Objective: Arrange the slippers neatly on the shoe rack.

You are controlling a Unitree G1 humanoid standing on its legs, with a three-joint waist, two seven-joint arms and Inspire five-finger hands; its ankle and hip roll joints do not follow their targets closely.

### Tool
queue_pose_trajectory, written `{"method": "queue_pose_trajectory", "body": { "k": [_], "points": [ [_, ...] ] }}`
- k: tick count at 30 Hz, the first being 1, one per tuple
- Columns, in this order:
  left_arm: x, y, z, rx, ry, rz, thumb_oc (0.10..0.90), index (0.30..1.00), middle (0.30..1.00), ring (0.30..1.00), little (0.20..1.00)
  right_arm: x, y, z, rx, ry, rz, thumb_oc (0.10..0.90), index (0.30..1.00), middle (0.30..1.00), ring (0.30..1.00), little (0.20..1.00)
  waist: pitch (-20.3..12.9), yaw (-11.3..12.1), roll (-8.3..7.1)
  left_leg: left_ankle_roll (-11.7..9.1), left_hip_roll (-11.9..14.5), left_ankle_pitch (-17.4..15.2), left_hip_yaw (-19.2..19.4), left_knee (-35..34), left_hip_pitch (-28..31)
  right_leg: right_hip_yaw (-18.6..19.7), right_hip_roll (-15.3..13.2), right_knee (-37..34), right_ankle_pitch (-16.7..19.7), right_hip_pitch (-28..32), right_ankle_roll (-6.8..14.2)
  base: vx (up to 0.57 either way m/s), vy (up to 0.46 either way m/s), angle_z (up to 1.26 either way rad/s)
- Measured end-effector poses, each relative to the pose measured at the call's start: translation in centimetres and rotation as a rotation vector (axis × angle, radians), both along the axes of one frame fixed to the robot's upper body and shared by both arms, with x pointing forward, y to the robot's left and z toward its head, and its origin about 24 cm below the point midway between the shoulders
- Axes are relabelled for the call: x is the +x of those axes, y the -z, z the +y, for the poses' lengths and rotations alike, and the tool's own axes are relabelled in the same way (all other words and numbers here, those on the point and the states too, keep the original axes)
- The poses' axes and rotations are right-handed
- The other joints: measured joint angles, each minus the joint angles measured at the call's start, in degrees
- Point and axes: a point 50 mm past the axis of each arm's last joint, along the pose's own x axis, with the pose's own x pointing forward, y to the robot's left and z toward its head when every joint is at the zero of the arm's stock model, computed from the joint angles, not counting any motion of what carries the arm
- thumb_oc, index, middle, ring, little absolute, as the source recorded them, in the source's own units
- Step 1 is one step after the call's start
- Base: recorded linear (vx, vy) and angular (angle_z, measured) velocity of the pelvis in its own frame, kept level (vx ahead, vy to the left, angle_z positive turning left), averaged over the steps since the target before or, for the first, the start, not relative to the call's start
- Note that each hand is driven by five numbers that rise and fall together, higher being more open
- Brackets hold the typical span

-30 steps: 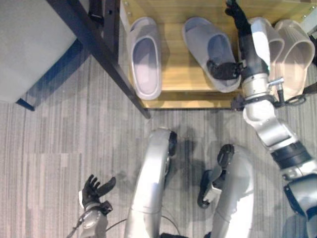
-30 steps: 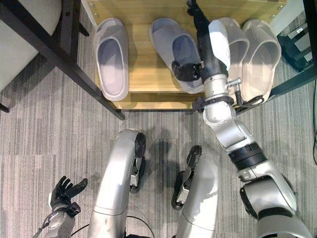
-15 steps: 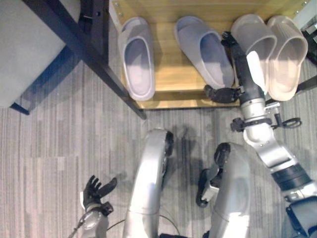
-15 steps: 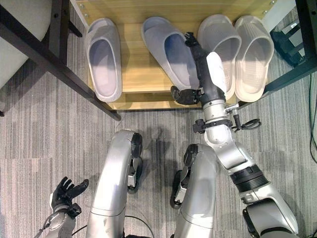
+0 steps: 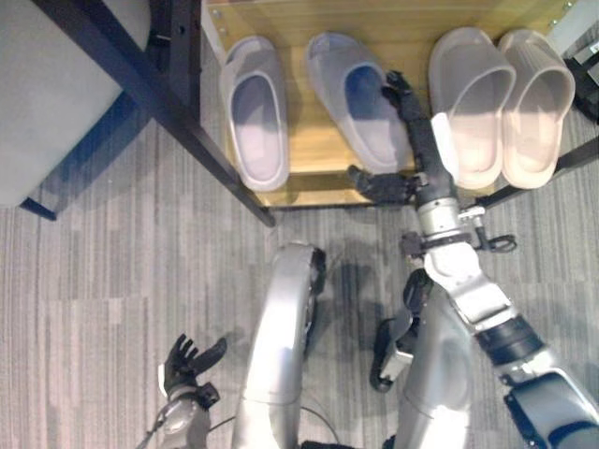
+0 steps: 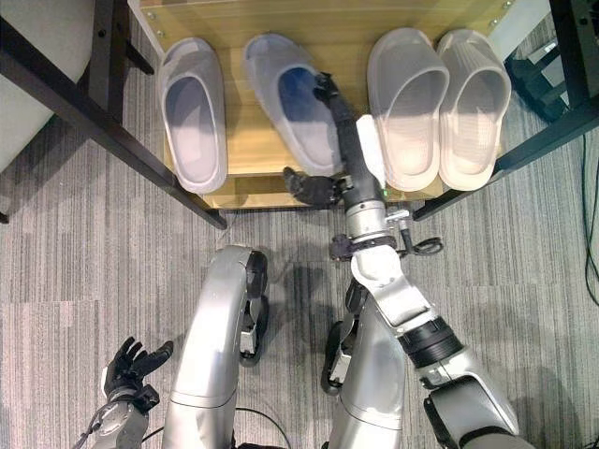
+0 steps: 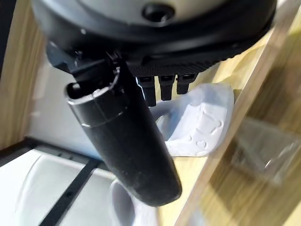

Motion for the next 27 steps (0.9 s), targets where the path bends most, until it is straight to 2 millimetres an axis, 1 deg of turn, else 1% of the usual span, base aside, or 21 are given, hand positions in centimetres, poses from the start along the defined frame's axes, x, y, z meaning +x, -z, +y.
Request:
{"method": "queue_pose_trajectory", "body": {
  "k": [2, 5, 6, 9, 10, 13, 15, 18, 19, 20, 22, 23, 26, 27],
  "points": [
    [0.0, 0.0, 0.0, 0.0, -0.001, 0.003, 0.8, 0.9, 0.9, 0.9, 0.9, -0.1, -0.1, 1.5, 0.013, -0.052, 0.004, 0.8, 0.9, 0.9, 0.9, 0.9, 0.0, -0.1, 0.0, -0.1, 0.0, 0.0, 0.0, 0.0, 0.0, 0.0, 0.0, 0.0, 0.0, 0.0, 0.0, 0.0, 0.0, 0.0],
    [0.0, 0.0, 0.0, 0.001, -0.001, 0.003, 0.8, 0.9, 0.9, 0.9, 0.9, -0.1, 0.2, 2.5, 0.019, -0.08, 0.017, 0.8, 0.9, 0.9, 0.9, 0.9, 0.0, 0.2, 0.0, -0.3, 0.0, 0.2, 0.0, 0.0, 0.1, 0.0, 0.0, 0.1, 0.0, 0.1, 0.0, 0.0, 0.0, 0.0],
    [-0.1, 0.1, 0.1, 0.002, -0.005, 0.01, 0.8, 0.9, 0.9, 0.9, 0.9, 0.0, 0.4, 3.5, 0.019, -0.101, 0.032, 0.8, 0.9, 0.9, 0.9, 0.9, 0.0, 0.1, 0.0, -0.3, 0.0, 0.2, 0.0, 0.0, 0.3, 0.1, 0.0, 0.1, 0.0, 0.3, 0.0, 0.0, 0.0, 0.0],
    [-0.2, 0.1, 0.1, 0.002, -0.005, 0.012, 0.8, 0.9, 0.9, 0.9, 0.9, -0.1, 0.6, 4.0, 0.021, -0.116, 0.038, 0.8, 0.9, 0.9, 0.9, 0.9, 0.0, 0.2, 0.0, -0.3, 0.0, 0.1, 0.0, 0.0, 0.9, 0.1, 0.0, 0.1, 0.0, 0.8, 0.0, -0.01, -0.009, 0.0],
    [-0.4, 0.3, 0.2, 0.006, -0.014, 0.025, 0.8, 0.9, 0.9, 0.9, 0.9, -0.2, 0.5, 4.4, 0.049, -0.122, 0.034, 0.8, 0.9, 0.9, 0.9, 0.9, 0.0, 0.0, 0.01, -0.3, 0.0, 0.1, 0.0, 0.0, 0.9, 0.1, 0.2, 0.1, 0.0, 0.8, 0.0, -0.04, -0.023, -0.02],
    [-0.5, 0.4, 0.3, 0.015, -0.029, 0.04, 0.8, 0.9, 0.9, 0.9, 0.9, -0.6, 0.3, 4.4, 0.083, -0.136, 0.03, 0.8, 0.9, 0.9, 0.9, 0.9, 0.0, 0.1, 0.02, -0.5, 0.1, 0.0, 0.0, 0.0, 0.9, 0.2, 0.3, 0.1, 0.0, 0.6, 0.0, 0.0, 0.0, 0.0],
    [-0.5, 0.3, 0.3, 0.018, -0.032, 0.041, 0.8, 0.9, 0.9, 0.9, 0.9, -0.9, -0.2, 4.2, 0.08, -0.136, 0.001, 0.8, 0.9, 0.9, 0.9, 0.9, 0.0, 0.0, 0.03, -0.6, 0.1, 0.0, 0.0, 0.0, 0.9, 0.2, 0.3, 0.2, 0.0, 0.5, 0.0, 0.0, 0.0, 0.0],
    [-0.4, 0.2, 0.3, 0.031, -0.026, 0.036, 0.8, 0.9, 0.9, 0.9, 0.9, -2.9, -2.3, 2.9, 0.131, -0.114, -0.156, 0.8, 0.9, 0.9, 0.9, 0.9, 0.0, -0.2, 0.04, -0.8, 0.1, -0.1, 0.1, 0.0, 0.9, 0.3, 0.4, 0.3, 0.0, 0.3, -0.1, 0.0, 0.0, 0.0],
    [-0.3, 0.1, 0.3, 0.041, -0.017, 0.037, 0.8, 0.9, 0.9, 0.9, 0.9, -3.3, -2.5, 2.6, 0.144, -0.104, -0.183, 0.8, 0.9, 0.9, 0.9, 0.9, 0.0, -0.2, 0.04, -0.8, 0.1, -0.1, 0.1, 0.0, 0.9, 0.3, 0.5, 0.3, 0.0, 0.3, -0.1, -0.01, -0.004, -0.04],
    [-0.3, 0.1, 0.2, 0.058, 0.006, 0.04, 0.8, 0.9, 0.9, 0.9, 0.9, -3.6, -2.4, 1.7, 0.156, -0.083, -0.213, 0.8, 0.9, 0.9, 0.9, 0.9, 0.0, -0.3, 0.03, -0.8, 0.5, -0.2, 0.1, 0.0, 0.9, 0.3, 0.6, 0.3, 0.0, 0.2, -0.1, 0.0, -0.016, -0.05],
    [-0.3, 0.0, 0.1, 0.071, 0.02, 0.04, 0.8, 0.9, 0.9, 0.9, 0.9, -3.3, -1.7, 0.8, 0.125, -0.044, -0.194, 0.8, 0.9, 0.9, 0.9, 0.9, 0.0, -0.4, 0.03, -0.8, 0.6, -0.2, 0.2, 0.0, 0.9, 0.4, 0.8, 0.3, -0.1, 0.1, -0.4, 0.0, -0.009, -0.03],
    [-0.5, 0.1, 0.2, 0.072, 0.015, 0.047, 0.8, 0.9, 0.9, 0.9, 0.9, -2.6, -0.9, 0.2, 0.107, -0.01, -0.158, 0.8, 0.9, 0.9, 0.9, 0.9, 0.0, -0.8, 0.03, -0.8, 0.6, -0.2, 0.2, 0.0, 0.9, 0.4, 0.8, 0.4, 0.0, -0.1, -0.3, 0.0, 0.0, 0.0],
    [-0.6, 0.3, 0.3, 0.073, 0.009, 0.058, 0.8, 0.9, 0.9, 0.9, 0.9, -1.6, 0.6, -0.3, 0.076, 0.044, -0.091, 0.8, 0.9, 0.9, 0.9, 0.9, 0.0, -1.3, 0.02, -1.1, 0.6, -0.3, 0.3, 0.0, 0.7, 0.5, 0.8, 0.8, -0.1, -0.5, -0.4, 0.0, 0.0, 0.0],
    [-0.7, 0.3, 0.3, 0.073, 0.008, 0.062, 0.8, 0.9, 0.9, 0.9, 0.9, -1.6, 0.9, -0.5, 0.073, 0.051, -0.079, 0.8, 0.9, 0.9, 0.9, 0.9, 0.0, -1.4, 0.02, -1.1, 0.7, -0.3, 0.3, 0.0, 0.7, 0.5, 0.8, 0.8, -0.1, -0.5, -0.4, 0.0, 0.0, 0.0]
  ]
}}
